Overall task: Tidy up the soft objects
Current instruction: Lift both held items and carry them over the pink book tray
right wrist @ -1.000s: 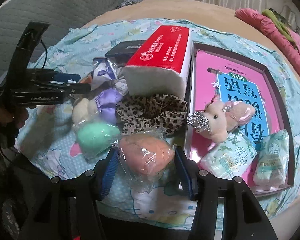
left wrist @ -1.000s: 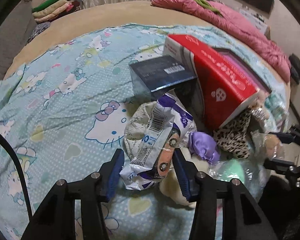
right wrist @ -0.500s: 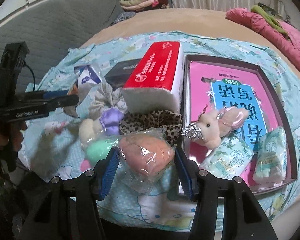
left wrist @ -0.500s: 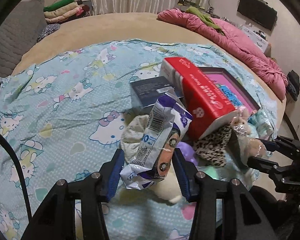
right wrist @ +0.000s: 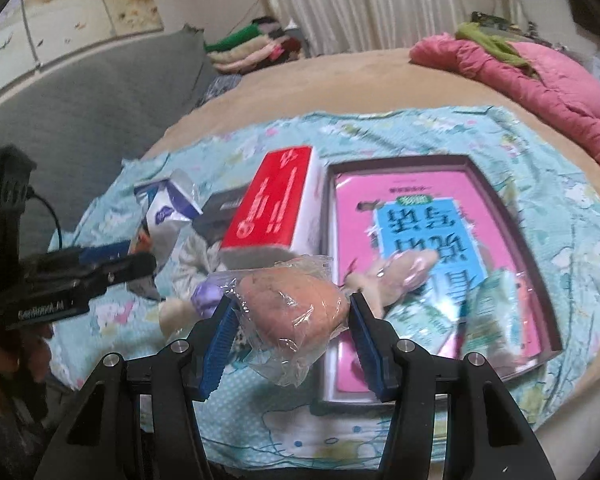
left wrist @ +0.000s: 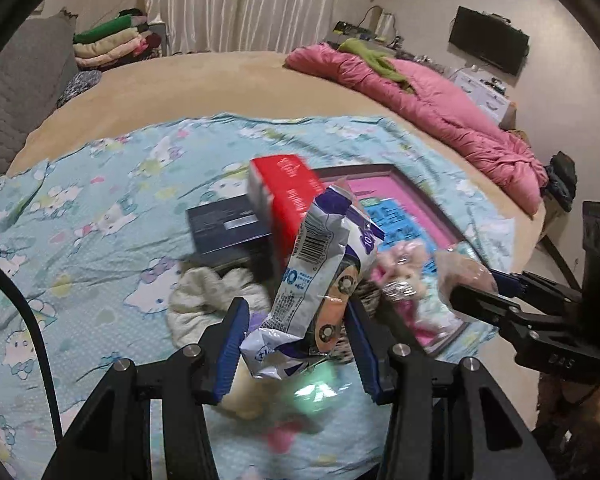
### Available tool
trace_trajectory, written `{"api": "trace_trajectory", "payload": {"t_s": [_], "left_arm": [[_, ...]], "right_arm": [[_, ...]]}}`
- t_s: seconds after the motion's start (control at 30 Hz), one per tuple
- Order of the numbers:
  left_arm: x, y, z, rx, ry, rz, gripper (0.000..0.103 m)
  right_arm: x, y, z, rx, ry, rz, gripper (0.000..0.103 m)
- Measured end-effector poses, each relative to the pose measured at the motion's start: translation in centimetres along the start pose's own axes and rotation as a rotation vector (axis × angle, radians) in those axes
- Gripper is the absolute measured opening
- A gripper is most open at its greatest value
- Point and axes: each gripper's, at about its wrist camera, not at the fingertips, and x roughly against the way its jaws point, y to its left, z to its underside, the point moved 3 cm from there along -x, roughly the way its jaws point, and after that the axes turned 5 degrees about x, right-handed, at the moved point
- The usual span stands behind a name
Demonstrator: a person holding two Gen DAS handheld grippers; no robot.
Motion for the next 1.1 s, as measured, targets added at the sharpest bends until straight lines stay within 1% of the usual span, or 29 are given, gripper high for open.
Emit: {"api": "trace_trajectory", "payload": {"t_s": [0.37,0.7,0.93,1.1], "left_arm": [[0.7,-5.0,-0.1,-0.036,-0.017,0.036,0.049],[0.6,-9.4,-0.4,-0.081,-0.019,0.06,0.049],[-0.2,-11.5,-0.3,-0.102,-0.004,0.06,0.049],[-1.1,-12.5,-0.2,-0.115,0.008,0.058,0.048]], "right_arm": [[3.5,-2.4,-0.9,-0.04,-0.078,0.054,0.057],[6.6,-5.5,-1.1,-0.109,-0.151,0.099,0.057],[8.4,-7.4,-1.0,-0.142,-0.192,0.125,0.057],[9.0,-8.4,-0.8,-0.161,-0.201,0.125,0.057]]}}
